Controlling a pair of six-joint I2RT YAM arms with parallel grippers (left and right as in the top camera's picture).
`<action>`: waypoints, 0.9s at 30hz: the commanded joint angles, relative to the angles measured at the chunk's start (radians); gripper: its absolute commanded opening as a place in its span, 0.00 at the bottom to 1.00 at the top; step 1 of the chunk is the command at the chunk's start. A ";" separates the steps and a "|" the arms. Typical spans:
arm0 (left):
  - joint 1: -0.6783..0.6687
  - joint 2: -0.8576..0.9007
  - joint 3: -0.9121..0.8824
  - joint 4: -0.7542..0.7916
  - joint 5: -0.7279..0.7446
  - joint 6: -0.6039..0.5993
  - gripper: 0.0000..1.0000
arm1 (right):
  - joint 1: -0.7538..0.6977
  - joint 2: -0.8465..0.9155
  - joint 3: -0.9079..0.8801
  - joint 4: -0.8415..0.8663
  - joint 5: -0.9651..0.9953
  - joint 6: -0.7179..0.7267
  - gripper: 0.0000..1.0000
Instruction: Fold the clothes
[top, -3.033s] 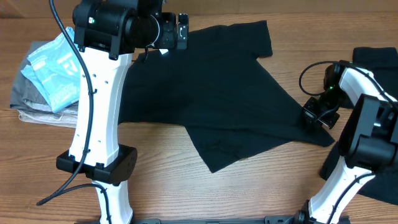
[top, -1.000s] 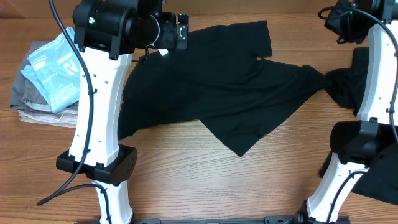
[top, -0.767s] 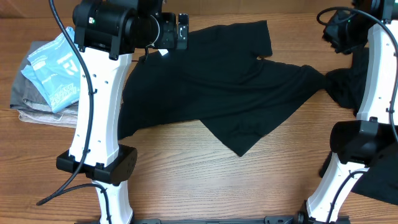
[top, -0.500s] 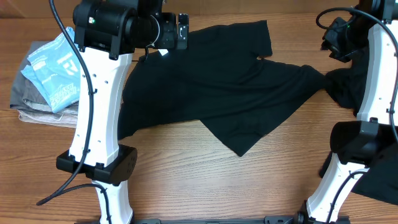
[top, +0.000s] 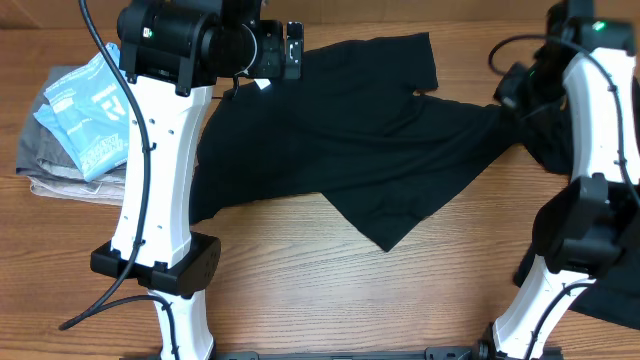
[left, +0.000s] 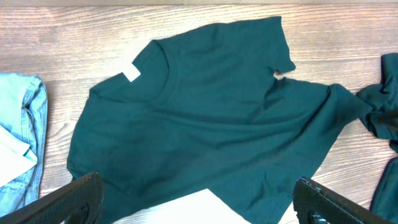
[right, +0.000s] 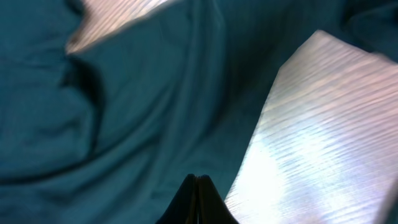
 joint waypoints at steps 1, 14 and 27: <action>0.003 -0.016 0.003 0.001 -0.001 -0.006 1.00 | 0.015 -0.002 -0.178 0.120 -0.033 -0.005 0.04; 0.003 -0.016 0.003 0.001 0.000 -0.006 1.00 | 0.016 0.000 -0.462 0.455 -0.055 0.000 0.04; 0.003 -0.016 0.003 0.001 -0.001 -0.006 1.00 | 0.016 0.014 -0.578 0.666 -0.014 0.008 0.04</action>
